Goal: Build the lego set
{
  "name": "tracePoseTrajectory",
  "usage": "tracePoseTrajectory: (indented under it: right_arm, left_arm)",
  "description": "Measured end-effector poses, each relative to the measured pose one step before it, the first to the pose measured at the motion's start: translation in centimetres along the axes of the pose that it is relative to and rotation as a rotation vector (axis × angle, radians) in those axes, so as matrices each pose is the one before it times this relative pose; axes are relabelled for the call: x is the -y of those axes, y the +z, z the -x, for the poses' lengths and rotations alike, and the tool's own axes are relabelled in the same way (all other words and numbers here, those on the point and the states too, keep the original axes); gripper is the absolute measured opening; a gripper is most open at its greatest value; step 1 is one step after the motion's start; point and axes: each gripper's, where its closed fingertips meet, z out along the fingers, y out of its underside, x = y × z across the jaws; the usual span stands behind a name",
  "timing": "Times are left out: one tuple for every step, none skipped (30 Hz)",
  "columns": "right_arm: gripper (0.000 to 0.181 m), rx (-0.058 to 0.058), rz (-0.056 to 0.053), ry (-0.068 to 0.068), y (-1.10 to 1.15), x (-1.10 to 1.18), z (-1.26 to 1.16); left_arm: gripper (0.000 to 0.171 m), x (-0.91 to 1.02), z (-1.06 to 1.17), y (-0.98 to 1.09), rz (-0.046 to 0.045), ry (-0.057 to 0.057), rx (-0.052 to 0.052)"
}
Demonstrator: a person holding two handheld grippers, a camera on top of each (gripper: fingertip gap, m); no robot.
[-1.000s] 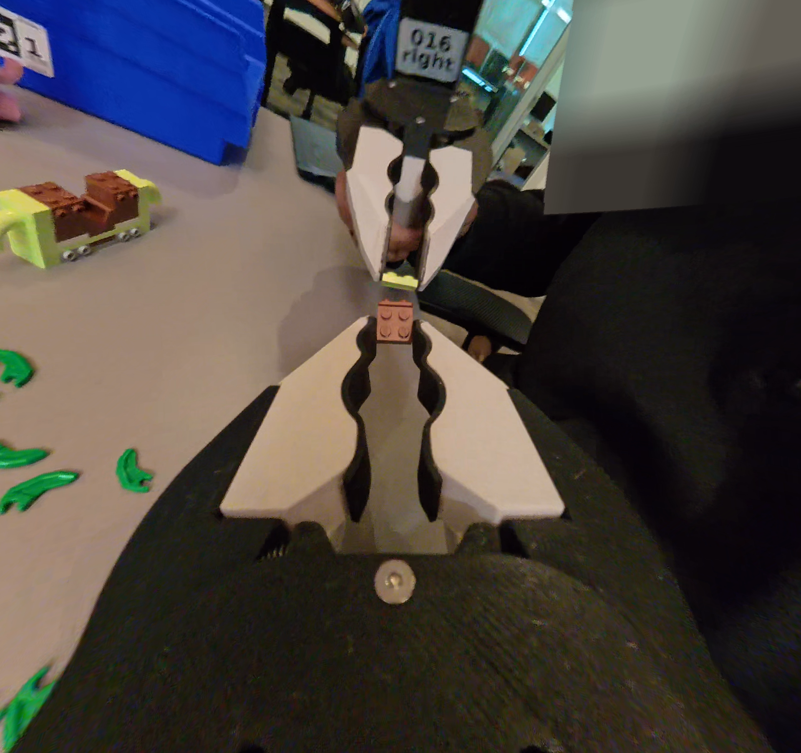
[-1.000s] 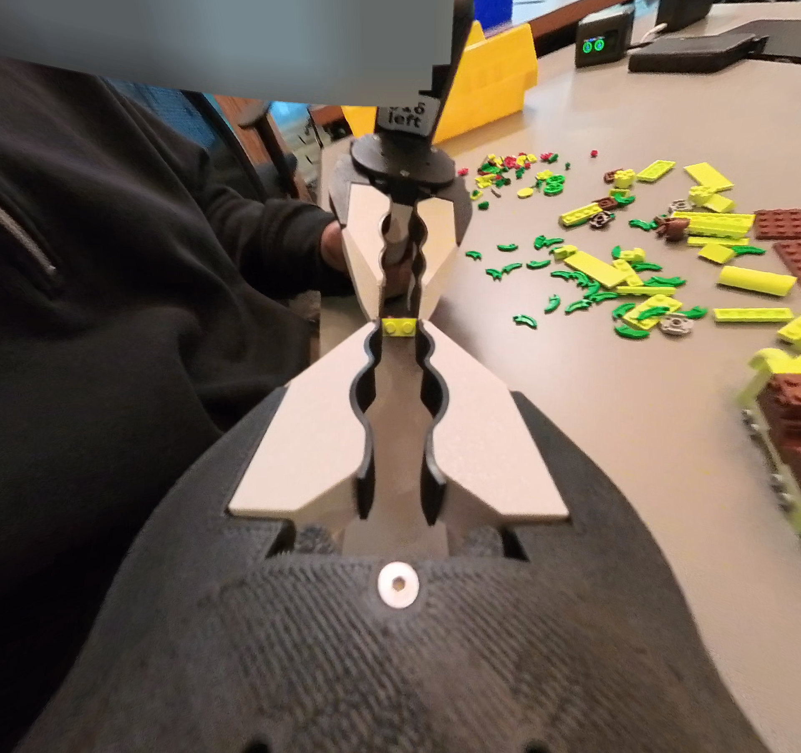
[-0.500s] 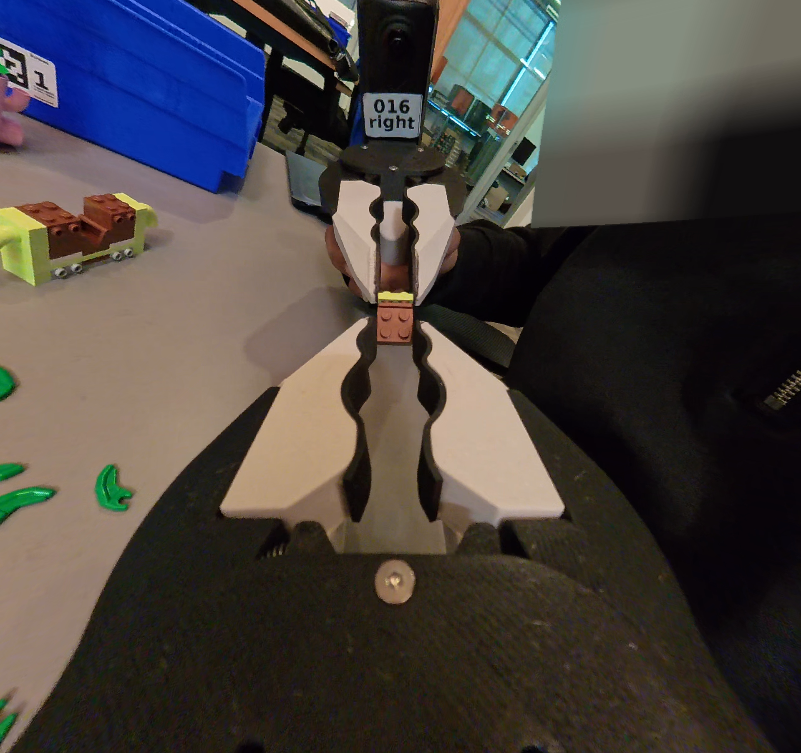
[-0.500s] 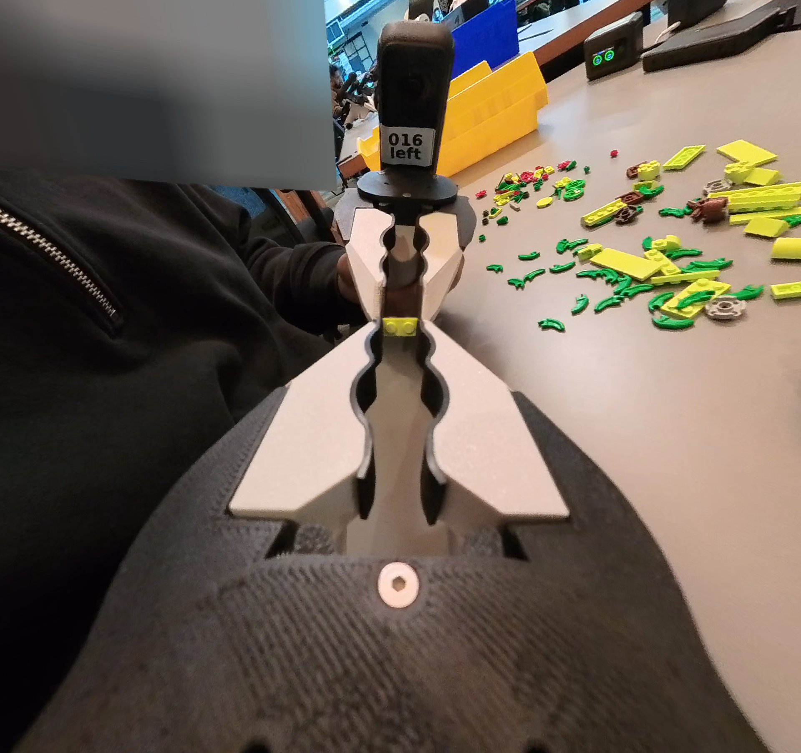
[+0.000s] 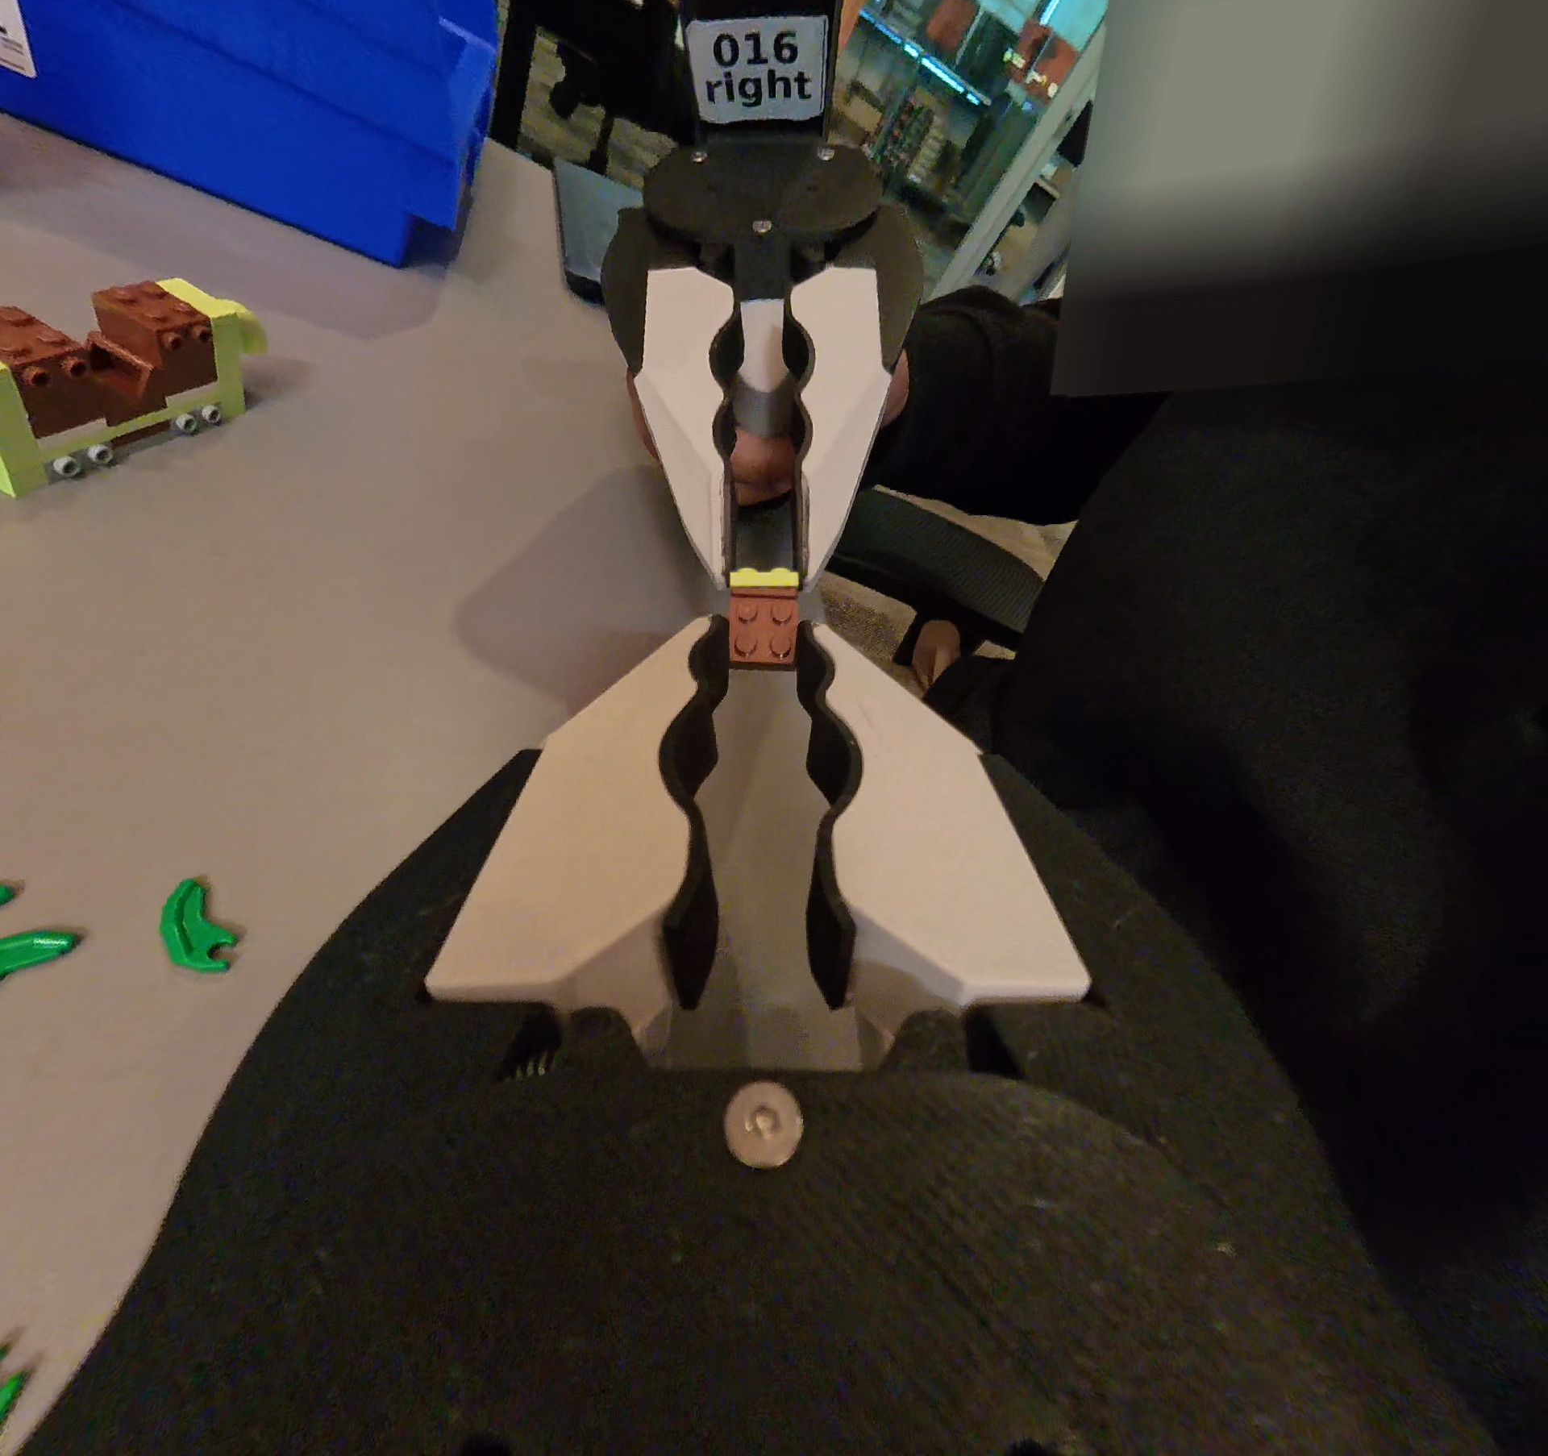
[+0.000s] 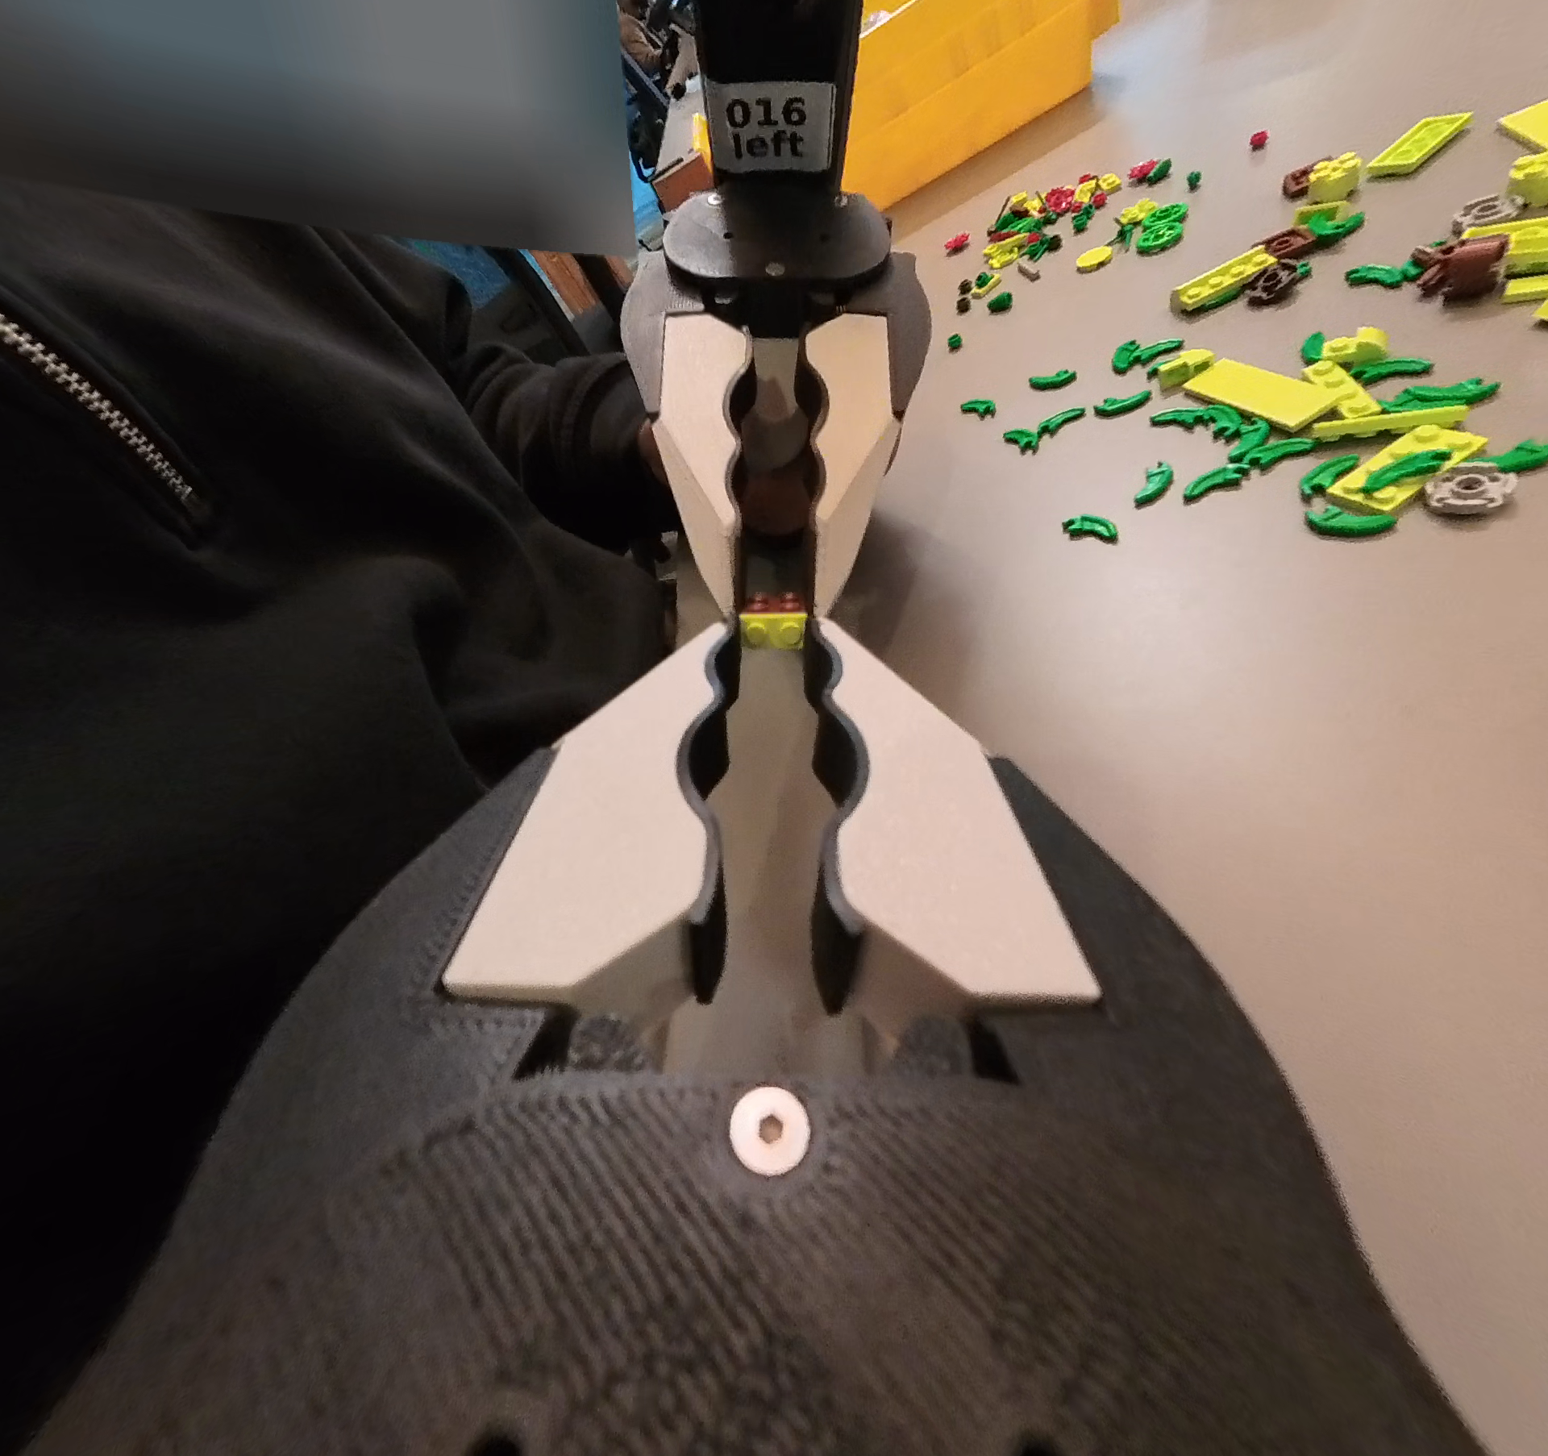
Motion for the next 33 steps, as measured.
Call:
tracePoseTrajectory:
  right_arm:
    - [0.013,-0.0041,0.0033,-0.0023,-0.005,-0.088,-0.05]
    - [0.013,-0.004,-0.0009,-0.001,-0.012,-0.042,-0.057]
    - [0.013,-0.0043,-0.0038,0.0005,-0.009,0.021,-0.06]
    - [0.013,-0.0053,-0.0035,-0.0033,0.014,0.044,-0.025]
    - [0.013,-0.0054,-0.0056,-0.0038,0.023,0.09,-0.02]
    - [0.012,-0.0031,-0.0075,0.003,0.021,0.113,-0.01]
    - [0.012,0.0011,-0.0058,0.0067,0.026,0.081,0.011]
    - [0.012,0.002,-0.0047,0.0035,0.009,0.056,0.014]
    - [0.012,0.0045,-0.0034,0.0043,0.002,0.052,0.053]
    - [0.013,0.0084,-0.0052,0.0076,0.008,0.058,0.099]
    - [0.013,0.0082,-0.0093,0.0087,0.0,0.128,0.088]
    - [0.013,0.0068,-0.01,0.0075,0.023,0.141,0.088]
    - [0.013,0.0051,-0.0114,0.0058,0.017,0.166,0.059]
    - [0.013,0.0039,-0.0179,0.0059,0.016,0.293,0.049]
    - [0.013,0.0029,-0.0194,0.0061,0.016,0.325,0.038]
    - [0.013,-0.001,-0.0165,0.0022,0.033,0.311,-0.016]
    - [0.013,-0.0048,-0.0165,-0.0026,0.016,0.363,-0.053]
    - [0.013,-0.0028,-0.0214,-0.0075,-0.01,0.494,0.005]
    - [0.014,-0.0039,-0.0252,-0.0135,-0.002,0.61,0.024]
    - [0.022,-0.0189,-0.0234,-0.0179,0.009,0.612,-0.166]
    - [0.033,-0.0292,-0.0139,-0.0267,0.049,0.471,-0.291]
    - [0.041,-0.0307,-0.0038,-0.0429,0.046,0.319,-0.229]
    - [0.041,-0.0371,0.0025,-0.0633,0.037,0.197,-0.201]
    - [0.035,-0.0362,0.0056,-0.0753,0.044,0.14,-0.074]
    - [0.035,-0.0385,0.0081,-0.075,0.112,0.109,-0.04]
    - [0.038,-0.0442,0.0108,-0.079,0.191,0.111,-0.051]
    - [0.044,-0.0597,0.0118,-0.0883,0.215,0.146,-0.202]
    - [0.053,-0.074,0.0053,-0.0991,0.21,0.297,-0.344]
    - [0.057,-0.0767,-0.0009,-0.1044,0.194,0.404,-0.341]
    - [0.055,-0.0774,0.0003,-0.1002,0.188,0.415,-0.39]
    - [0.054,-0.064,-0.0013,-0.0885,0.227,0.411,-0.258]
    - [0.053,-0.0411,-0.001,-0.072,0.296,0.328,-0.027]
    - [0.052,-0.0294,0.0049,-0.0548,0.376,0.131,0.053]
  left_arm:
    - [0.011,-0.073,0.067,0.054,0.00519,0.0011,0.006]
    - [0.012,-0.034,0.061,0.032,0.00312,-0.0019,0.0029]
    - [0.012,0.024,0.04,-0.007,-0.00141,-0.0024,0.0013]
    - [0.011,0.075,0.031,-0.034,-0.0053,-0.0009,0.0014]
    - [0.012,0.058,0.017,-0.058,-0.00551,-0.0011,0.0008]
    - [0.011,0.125,0.017,-0.091,-0.00932,-0.0016,0.0003]
    - [0.011,0.081,-0.017,-0.071,-0.00695,-0.0003,-0.0015]
    - [0.011,0.056,-0.027,-0.039,-0.00472,0.0006,-0.0017]
    - [0.011,0.061,-0.05,-0.035,-0.00463,0.0019,-0.0031]
    - [0.011,0.069,-0.106,-0.038,-0.00491,0.0044,-0.006]
    - [0.011,0.126,-0.104,-0.063,-0.00897,0.0058,-0.0049]
    - [0.011,0.118,-0.097,-0.077,-0.00964,0.0018,-0.0066]
    - [0.011,0.128,-0.059,-0.089,-0.00973,-0.0026,-0.0076]
    - [0.011,0.226,-0.053,-0.114,-0.01662,-0.0045,-0.0065]
    - [0.011,0.27,-0.043,-0.133,-0.01863,-0.0083,-0.0074]
    - [0.011,0.235,0.015,-0.118,-0.0156,-0.0117,-0.0071]
    - [0.012,0.259,0.039,-0.119,-0.01667,-0.012,-0.0056]
    - [0.012,0.369,-0.001,-0.111,-0.02332,-0.0135,-0.0079]
    - [0.012,0.467,-0.072,-0.1,-0.02913,-0.0179,-0.0128]
    - [0.012,0.48,-0.162,-0.076,-0.03046,-0.023,-0.0221]
    - [0.012,0.448,-0.171,-0.057,-0.03093,-0.0274,-0.0231]
    - [0.012,0.421,-0.002,-0.094,-0.0329,-0.0328,-0.0142]
    - [0.01,0.421,0.049,-0.139,-0.03689,-0.0384,-0.0136]
    - [0.011,0.409,-0.031,-0.155,-0.03672,-0.0454,-0.0217]
    - [0.011,0.404,0.031,-0.179,-0.03894,-0.0477,-0.0201]
    - [0.011,0.451,0.04,-0.209,-0.04322,-0.0506,-0.0219]
    - [0.011,0.498,-0.022,-0.217,-0.0469,-0.0547,-0.0277]
    - [0.011,0.559,0.001,-0.245,-0.05033,-0.0606,-0.0285]
    - [0.011,0.547,-0.073,-0.247,-0.04721,-0.057,-0.0332]
    - [0.012,0.45,-0.009,-0.25,-0.03917,-0.0485,-0.0241]
    - [0.011,0.329,0.047,-0.202,-0.02905,-0.0337,-0.0119]
    - [0.011,0.236,-0.004,-0.139,-0.01992,-0.0202,-0.008]
    - [0.011,0.115,-0.055,-0.055,-0.00959,-0.011,-0.0044]
